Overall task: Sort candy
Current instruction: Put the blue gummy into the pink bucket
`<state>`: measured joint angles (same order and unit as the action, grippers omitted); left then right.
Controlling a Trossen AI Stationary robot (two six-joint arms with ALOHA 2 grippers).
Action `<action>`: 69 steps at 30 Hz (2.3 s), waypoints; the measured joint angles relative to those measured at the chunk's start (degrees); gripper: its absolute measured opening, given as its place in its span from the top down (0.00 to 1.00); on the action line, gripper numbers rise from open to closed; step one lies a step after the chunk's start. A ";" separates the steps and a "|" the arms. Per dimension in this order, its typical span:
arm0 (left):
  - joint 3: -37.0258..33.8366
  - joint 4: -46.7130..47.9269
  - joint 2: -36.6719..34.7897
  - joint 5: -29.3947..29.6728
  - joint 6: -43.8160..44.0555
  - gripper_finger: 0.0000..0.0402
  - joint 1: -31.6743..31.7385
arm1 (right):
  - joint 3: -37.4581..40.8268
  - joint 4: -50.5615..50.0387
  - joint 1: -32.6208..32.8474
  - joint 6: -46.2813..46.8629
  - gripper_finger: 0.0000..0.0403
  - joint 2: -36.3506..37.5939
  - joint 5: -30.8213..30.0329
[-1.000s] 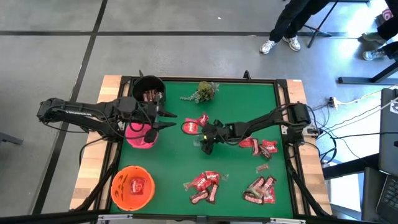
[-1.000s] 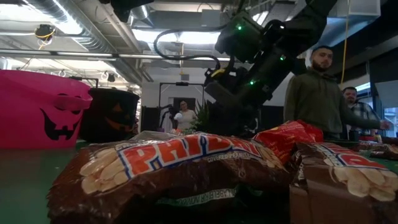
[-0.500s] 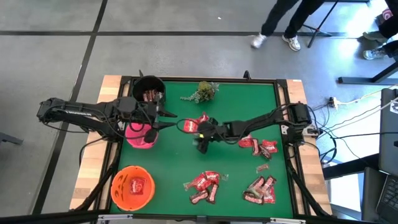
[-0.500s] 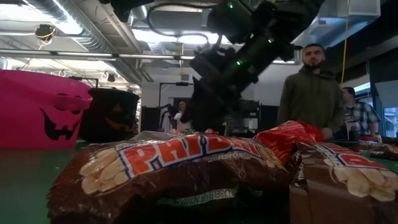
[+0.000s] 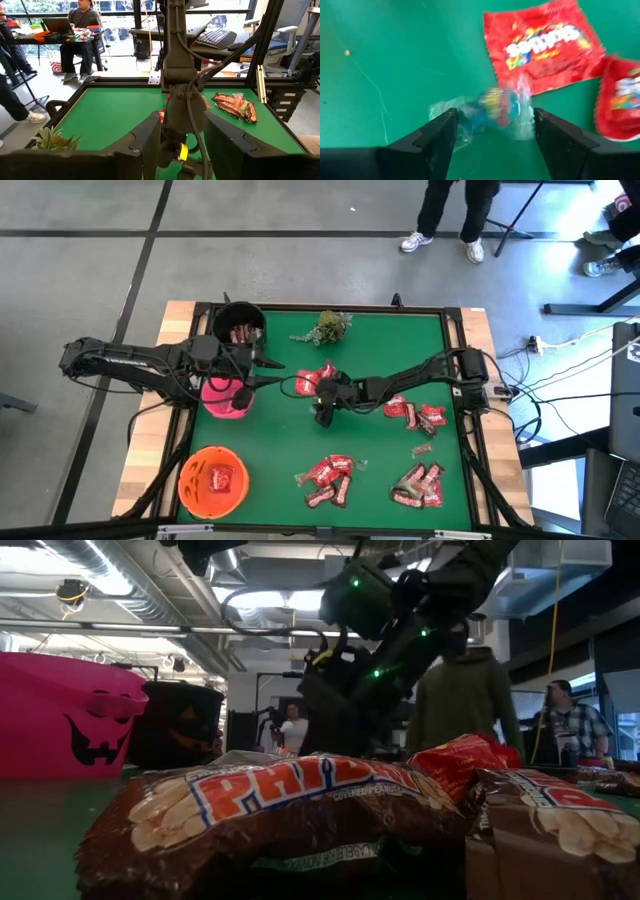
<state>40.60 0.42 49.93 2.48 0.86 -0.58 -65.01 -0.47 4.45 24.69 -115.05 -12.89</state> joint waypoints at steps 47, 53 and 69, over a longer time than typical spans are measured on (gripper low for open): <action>-2.71 -7.32 12.74 -2.26 -1.76 0.66 -0.29 | -15.87 -15.47 7.17 -11.98 0.97 12.29 -11.25; -2.71 -14.23 18.76 -3.56 -2.11 0.66 -0.72 | -16.31 -15.68 7.21 -13.02 0.97 12.26 -11.15; -2.71 -14.90 20.22 -0.61 -5.77 0.91 -1.91 | -16.33 -16.16 7.17 -12.86 0.96 12.20 -9.52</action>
<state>37.89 -14.48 70.15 1.87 -4.91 -2.48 -81.34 -16.64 11.62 11.83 -102.85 -22.41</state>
